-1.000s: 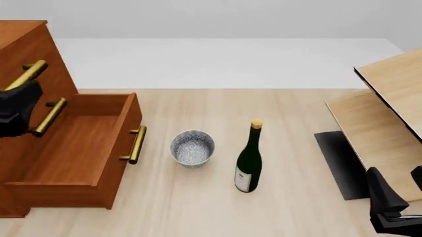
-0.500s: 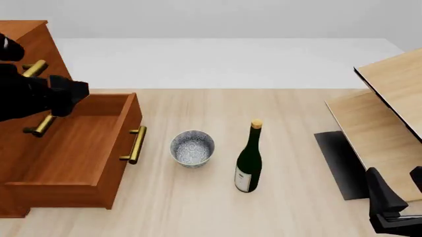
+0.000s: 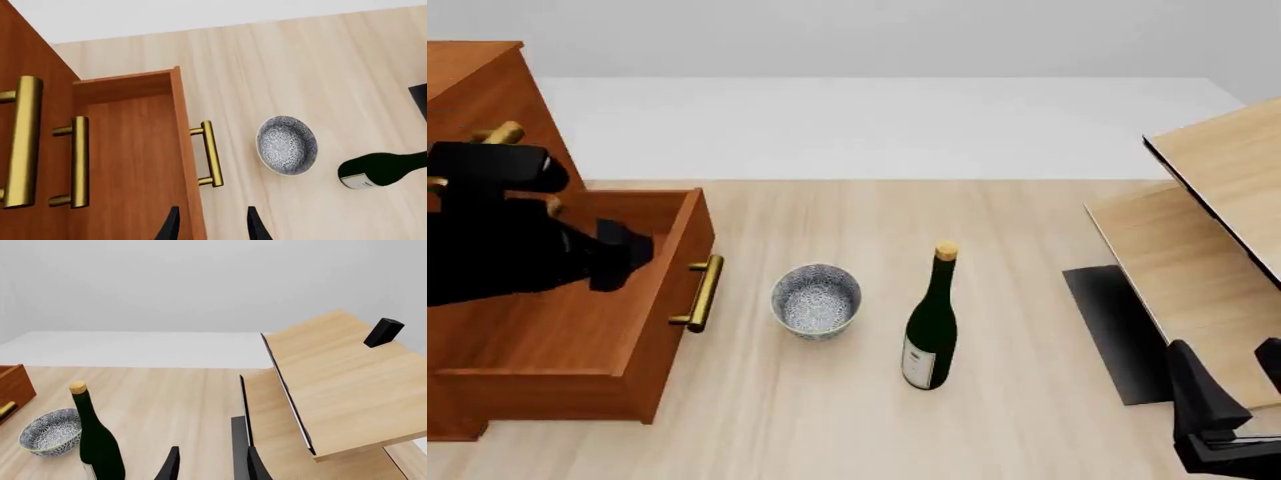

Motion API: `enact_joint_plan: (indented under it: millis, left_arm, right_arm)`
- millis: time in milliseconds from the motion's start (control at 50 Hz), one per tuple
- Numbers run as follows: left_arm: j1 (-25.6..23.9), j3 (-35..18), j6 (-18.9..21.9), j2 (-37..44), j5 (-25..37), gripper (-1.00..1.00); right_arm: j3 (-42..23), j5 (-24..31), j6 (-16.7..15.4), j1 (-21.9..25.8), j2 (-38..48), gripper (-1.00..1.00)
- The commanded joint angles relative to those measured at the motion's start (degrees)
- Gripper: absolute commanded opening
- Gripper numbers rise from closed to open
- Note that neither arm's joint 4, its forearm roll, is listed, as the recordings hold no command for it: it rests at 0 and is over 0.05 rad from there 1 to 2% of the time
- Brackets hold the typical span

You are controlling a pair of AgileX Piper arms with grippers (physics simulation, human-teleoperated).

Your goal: Put the wine bottle in the bottom drawer of the cabinet.

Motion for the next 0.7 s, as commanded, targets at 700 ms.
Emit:
enact_joint_plan:
  millis: [700]
  left_arm:
    - [0.9, 13.2, 0.7, 6.5, -14.2, 1.0]
  right_arm:
    - [0.0, 0.4, -0.6, 0.2, 0.0, 1.0]
